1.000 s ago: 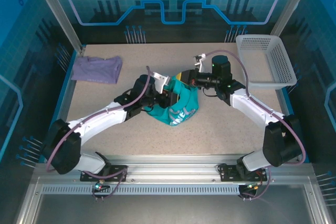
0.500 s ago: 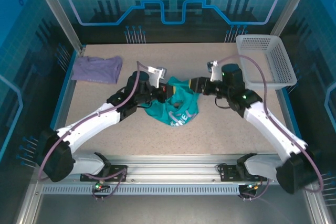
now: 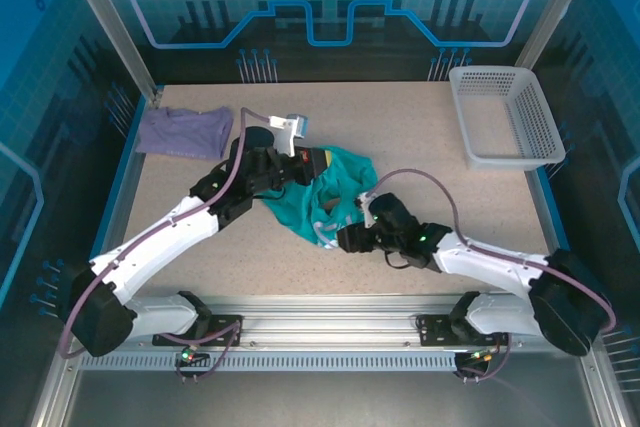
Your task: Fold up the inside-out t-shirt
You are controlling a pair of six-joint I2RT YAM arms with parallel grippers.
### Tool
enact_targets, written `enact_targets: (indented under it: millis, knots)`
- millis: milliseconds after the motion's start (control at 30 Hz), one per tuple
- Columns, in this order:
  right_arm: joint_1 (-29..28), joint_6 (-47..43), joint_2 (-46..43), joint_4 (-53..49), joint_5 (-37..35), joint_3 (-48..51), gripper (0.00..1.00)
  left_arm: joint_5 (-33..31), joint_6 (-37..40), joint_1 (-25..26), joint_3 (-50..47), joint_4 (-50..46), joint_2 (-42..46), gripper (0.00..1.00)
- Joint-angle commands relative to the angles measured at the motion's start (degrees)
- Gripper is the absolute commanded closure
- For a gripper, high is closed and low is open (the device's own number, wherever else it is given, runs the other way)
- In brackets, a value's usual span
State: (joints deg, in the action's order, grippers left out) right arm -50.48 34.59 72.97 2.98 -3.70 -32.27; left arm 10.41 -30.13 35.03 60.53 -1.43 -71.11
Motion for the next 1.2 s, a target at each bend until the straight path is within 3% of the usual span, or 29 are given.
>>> enact_targets:
  millis: [0,133,167,267,333,500,700,833,933,1167]
  knots:
    - [-4.6,2.7,3.1,8.5,-7.3,-0.3,0.34,-1.9,-0.7,-0.2,3.3,-0.8,1.7,1.0]
    - [-7.0,2.3,7.2,9.4,-12.3,-2.2,0.33,-2.4,-0.6,-0.2,3.9,-1.1,1.2,1.0]
    - [-6.9,2.0,8.2,8.5,-14.2,-3.0,0.38,-2.6,-0.5,-0.2,4.1,-1.3,1.2,1.0]
    - [-5.5,-1.5,7.7,5.2,-17.8,-4.8,0.8,-4.3,-0.1,-0.4,5.0,-2.9,1.4,1.0]
    - [-4.6,-5.6,3.0,3.2,-19.8,-4.3,1.0,-5.7,0.5,-0.9,6.3,-4.8,1.7,1.0]
    - [2.7,-14.4,-11.8,-10.6,-20.0,-7.4,1.0,-6.9,-1.0,-3.6,9.7,-6.3,4.1,1.0]
    - [13.4,-25.2,-22.4,-24.2,-12.9,-22.5,1.0,-6.3,-2.6,-3.9,13.2,-4.1,8.9,1.0]
    - [19.9,-30.0,-19.6,-30.4,-4.0,-31.6,1.0,-11.7,-2.9,-5.6,12.2,-6.3,11.0,1.0]
    - [22.9,-32.0,-15.4,-33.4,0.7,-36.1,1.0,-10.9,-8.3,-10.6,6.2,-4.5,12.2,1.0]
    - [24.3,-31.4,-5.3,-32.5,18.1,-39.5,1.0,-10.8,-9.6,-15.7,-5.6,-7.1,9.9,1.0]
